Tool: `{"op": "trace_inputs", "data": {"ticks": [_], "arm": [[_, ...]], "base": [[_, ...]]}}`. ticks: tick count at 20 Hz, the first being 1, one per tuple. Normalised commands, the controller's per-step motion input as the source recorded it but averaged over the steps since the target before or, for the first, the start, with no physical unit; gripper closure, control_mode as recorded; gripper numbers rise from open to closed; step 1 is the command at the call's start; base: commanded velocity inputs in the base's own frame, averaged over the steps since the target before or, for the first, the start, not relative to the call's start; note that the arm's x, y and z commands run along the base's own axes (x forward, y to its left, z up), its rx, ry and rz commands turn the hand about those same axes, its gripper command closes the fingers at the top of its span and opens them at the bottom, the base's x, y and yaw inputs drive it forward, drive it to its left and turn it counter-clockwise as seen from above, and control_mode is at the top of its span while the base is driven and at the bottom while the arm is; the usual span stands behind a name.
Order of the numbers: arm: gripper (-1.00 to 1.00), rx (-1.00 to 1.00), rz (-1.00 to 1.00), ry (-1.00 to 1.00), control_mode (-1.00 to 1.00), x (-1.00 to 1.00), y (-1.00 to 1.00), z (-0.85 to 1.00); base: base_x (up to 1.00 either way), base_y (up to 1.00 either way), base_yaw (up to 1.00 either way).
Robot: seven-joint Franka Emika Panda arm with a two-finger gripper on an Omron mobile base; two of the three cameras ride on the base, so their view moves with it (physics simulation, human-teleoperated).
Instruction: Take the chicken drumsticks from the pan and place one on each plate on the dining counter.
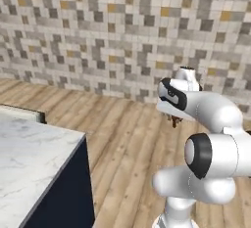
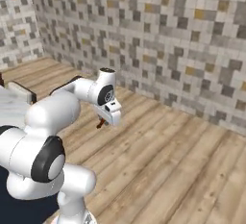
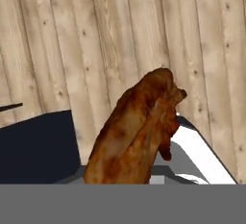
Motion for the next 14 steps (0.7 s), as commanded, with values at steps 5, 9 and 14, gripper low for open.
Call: {"op": "trace_inputs", "data": {"ticks": [5, 9, 14], "arm": [[1.00, 0.00, 0.00, 0.00, 1.00, 0.00, 0.00, 0.00], [1.00, 0.00, 0.00, 0.00, 1.00, 0.00, 0.00, 0.00], [1.00, 0.00, 0.00, 0.00, 1.00, 0.00, 0.00, 0.00]], "base": [[0.88, -0.07, 0.71], [0.88, -0.17, 0.63], [0.77, -0.51, 0.32]]}}
